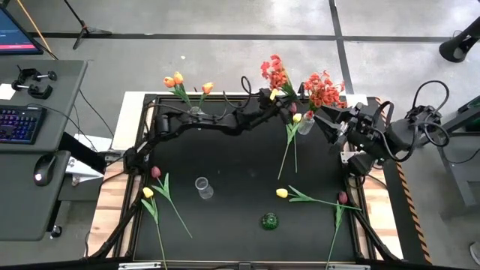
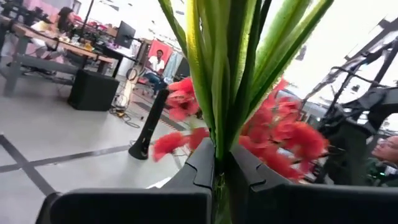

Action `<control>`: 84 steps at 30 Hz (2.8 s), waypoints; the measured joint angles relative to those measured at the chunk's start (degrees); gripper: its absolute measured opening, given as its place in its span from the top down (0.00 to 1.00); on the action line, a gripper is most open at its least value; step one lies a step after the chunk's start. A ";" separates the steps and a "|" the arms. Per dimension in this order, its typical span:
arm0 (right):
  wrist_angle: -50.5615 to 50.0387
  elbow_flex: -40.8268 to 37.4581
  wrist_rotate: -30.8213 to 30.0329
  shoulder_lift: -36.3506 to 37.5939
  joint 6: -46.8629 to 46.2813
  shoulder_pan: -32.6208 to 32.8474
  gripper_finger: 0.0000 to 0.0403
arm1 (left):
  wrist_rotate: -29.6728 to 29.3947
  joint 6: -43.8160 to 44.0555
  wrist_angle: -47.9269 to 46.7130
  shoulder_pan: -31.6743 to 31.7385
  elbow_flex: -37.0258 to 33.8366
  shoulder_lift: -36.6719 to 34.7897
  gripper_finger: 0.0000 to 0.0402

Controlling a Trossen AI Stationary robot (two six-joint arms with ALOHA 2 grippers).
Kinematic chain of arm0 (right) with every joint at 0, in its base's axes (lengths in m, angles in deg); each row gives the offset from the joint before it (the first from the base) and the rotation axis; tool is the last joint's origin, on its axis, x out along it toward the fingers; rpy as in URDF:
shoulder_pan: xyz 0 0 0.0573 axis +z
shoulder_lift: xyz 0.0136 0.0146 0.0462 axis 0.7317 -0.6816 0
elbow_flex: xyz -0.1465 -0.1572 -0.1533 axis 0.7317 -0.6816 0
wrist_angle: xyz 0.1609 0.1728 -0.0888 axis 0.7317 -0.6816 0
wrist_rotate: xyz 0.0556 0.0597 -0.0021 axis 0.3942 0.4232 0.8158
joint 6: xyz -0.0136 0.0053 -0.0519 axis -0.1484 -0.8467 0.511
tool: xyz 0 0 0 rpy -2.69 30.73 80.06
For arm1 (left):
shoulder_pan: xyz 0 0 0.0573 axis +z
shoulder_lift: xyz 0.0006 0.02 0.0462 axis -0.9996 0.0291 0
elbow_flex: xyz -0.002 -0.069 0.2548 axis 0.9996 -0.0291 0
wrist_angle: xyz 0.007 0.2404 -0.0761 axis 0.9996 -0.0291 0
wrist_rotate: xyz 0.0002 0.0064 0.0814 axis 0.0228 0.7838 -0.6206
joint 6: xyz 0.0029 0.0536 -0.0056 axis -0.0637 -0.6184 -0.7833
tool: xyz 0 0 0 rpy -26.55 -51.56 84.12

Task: Sort flowers into vase by color
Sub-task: Put the red flowers into the top right transparent vase

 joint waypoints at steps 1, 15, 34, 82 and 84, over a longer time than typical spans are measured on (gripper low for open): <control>0.29 0.00 -0.37 0.00 -0.02 -0.01 0.45 | 0.02 0.24 0.06 0.27 0.41 0.48 1.00; 3.23 0.00 -2.93 -0.02 1.73 -1.31 0.45 | 6.47 1.78 -3.47 1.65 0.65 1.26 1.00; 4.67 -0.02 1.79 -0.52 1.27 -6.73 0.45 | 7.68 1.57 -1.19 1.28 8.96 7.53 1.00; 4.91 -0.02 4.43 -0.83 1.74 -6.73 0.45 | 15.76 -7.26 -16.66 3.91 12.71 4.56 1.00; 4.80 -0.02 4.60 -0.83 1.75 -6.73 0.45 | 16.94 -7.27 -17.50 3.90 12.71 4.48 1.00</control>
